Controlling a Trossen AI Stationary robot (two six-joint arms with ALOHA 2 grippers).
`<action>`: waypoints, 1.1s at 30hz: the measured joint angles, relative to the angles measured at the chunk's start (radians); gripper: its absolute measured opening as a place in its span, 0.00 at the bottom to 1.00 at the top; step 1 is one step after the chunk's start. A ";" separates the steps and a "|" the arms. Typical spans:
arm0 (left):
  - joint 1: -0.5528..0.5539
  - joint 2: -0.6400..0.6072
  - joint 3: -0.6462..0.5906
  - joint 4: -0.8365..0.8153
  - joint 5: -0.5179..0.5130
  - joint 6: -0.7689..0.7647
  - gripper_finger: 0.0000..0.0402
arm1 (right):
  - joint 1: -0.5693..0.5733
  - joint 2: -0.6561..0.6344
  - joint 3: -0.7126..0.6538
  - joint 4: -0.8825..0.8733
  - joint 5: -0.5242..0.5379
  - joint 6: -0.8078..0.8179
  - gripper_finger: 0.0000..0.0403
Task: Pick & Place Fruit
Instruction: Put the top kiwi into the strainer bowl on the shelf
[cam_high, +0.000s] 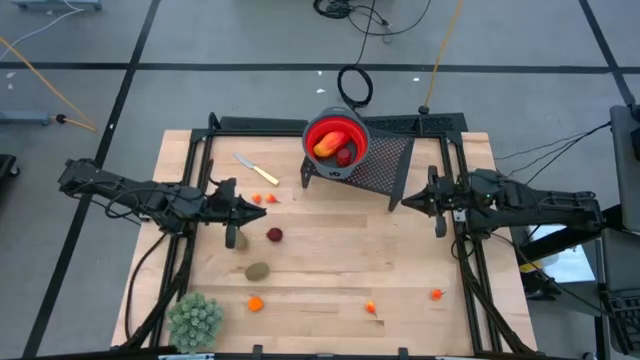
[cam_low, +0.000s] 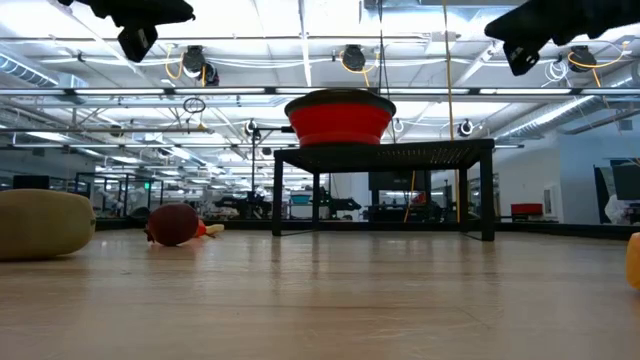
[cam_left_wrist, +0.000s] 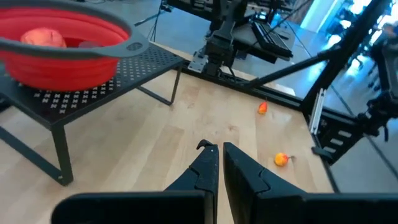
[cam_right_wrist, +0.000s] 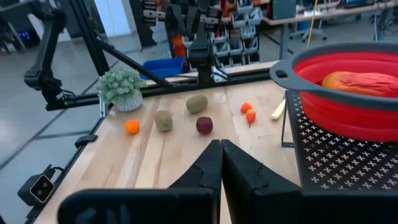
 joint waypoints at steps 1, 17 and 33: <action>0.000 0.000 0.000 0.000 0.000 -0.018 0.05 | 0.000 -0.016 -0.015 0.011 0.000 0.000 0.00; 0.001 0.067 0.013 -0.161 -0.005 -0.489 0.05 | 0.000 -0.185 -0.093 0.012 0.003 -0.001 0.00; 0.001 0.270 0.221 -0.857 0.237 -1.257 0.00 | 0.000 -0.208 -0.125 0.011 0.003 -0.001 0.00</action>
